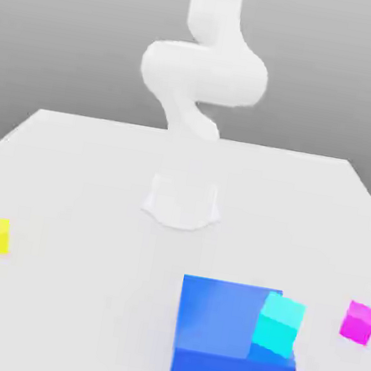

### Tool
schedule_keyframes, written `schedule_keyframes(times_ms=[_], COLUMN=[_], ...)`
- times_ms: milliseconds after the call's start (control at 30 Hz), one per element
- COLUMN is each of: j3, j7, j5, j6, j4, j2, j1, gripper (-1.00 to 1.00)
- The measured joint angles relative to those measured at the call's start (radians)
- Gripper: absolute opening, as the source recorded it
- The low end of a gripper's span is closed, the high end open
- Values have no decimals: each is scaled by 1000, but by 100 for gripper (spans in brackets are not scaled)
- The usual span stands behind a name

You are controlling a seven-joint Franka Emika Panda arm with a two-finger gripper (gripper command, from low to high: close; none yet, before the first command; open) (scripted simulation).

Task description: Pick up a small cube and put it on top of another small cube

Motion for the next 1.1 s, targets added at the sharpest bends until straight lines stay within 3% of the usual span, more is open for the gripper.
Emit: schedule_keyframes(times_ms=[400,667,767,933,967,1100], j3=[-203,-343,-330,-169,-142,-142], j7=[145,140,88,-34,-44,-42], j5=[-37,78,181,348,359,358], j6=[245,406,469,602,621,621], j4=[-188,-311,-339,-306,-301,-301], j2=[435,734,850,1032,1055,1055], j1=[-267,-444,-511,-645,-669,-669], gripper=[0,0,0,0,-100,-100])
